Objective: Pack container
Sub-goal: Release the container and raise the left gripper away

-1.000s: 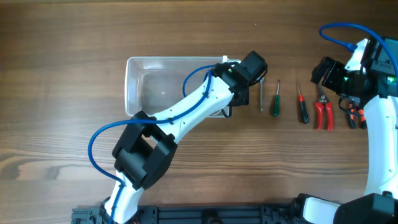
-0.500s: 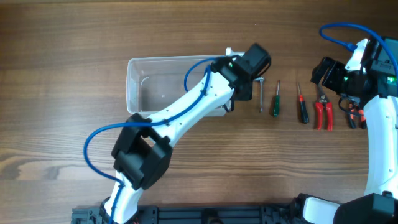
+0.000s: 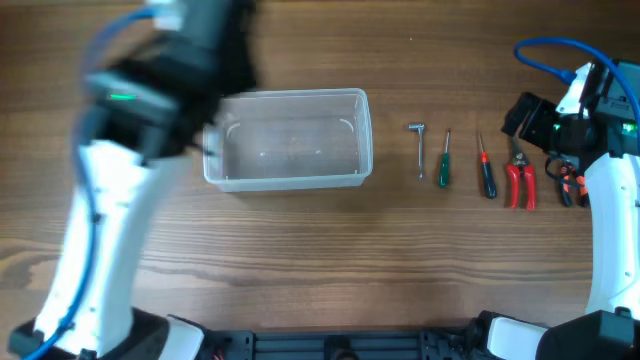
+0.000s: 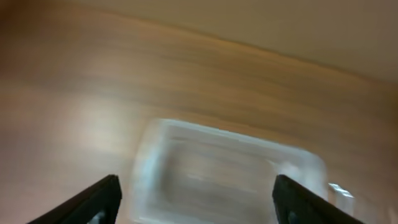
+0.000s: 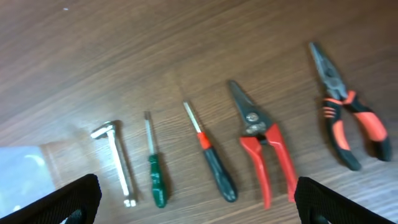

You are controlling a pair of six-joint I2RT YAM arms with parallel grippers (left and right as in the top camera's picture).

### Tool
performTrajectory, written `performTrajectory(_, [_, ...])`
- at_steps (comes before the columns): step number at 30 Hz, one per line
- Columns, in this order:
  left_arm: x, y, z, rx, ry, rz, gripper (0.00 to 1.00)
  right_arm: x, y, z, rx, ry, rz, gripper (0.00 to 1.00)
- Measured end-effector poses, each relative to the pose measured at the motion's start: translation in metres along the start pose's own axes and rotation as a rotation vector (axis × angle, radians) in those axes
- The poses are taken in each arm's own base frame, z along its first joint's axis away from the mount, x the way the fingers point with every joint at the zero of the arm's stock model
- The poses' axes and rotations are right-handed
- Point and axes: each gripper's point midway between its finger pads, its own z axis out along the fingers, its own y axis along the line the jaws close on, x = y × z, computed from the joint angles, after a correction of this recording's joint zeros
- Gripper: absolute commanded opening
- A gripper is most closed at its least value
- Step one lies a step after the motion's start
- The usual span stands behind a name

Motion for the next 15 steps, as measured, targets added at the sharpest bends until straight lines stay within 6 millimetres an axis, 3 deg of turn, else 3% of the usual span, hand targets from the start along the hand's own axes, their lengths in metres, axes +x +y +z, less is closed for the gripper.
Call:
performTrajectory(2, [-0.007, 0.042, 0.011, -0.093, 0.026, -0.07, 0.85, -0.002, -0.007, 0.0, 0.043, -0.009, 0.0, 0.99])
performTrajectory(4, [-0.008, 0.083, 0.028, -0.175, 0.081, -0.15, 1.0, -0.005, -0.013, -0.001, 0.078, -0.024, -0.006, 1.0])
performTrajectory(7, [-0.005, 0.134, 0.054, -0.258, 0.17, -0.269, 1.0, -0.019, -0.032, -0.004, 0.181, -0.085, -0.028, 1.0])
performTrajectory(11, [0.0, 0.163, 0.069, -0.289, 0.226, -0.349, 1.0, -0.023, -0.057, -0.006, 0.238, -0.091, -0.015, 0.99])
performTrajectory(15, [0.005, 0.183, 0.077, -0.319, 0.264, -0.398, 1.0, -0.015, -0.101, -0.001, 0.308, -0.028, 0.03, 0.98])
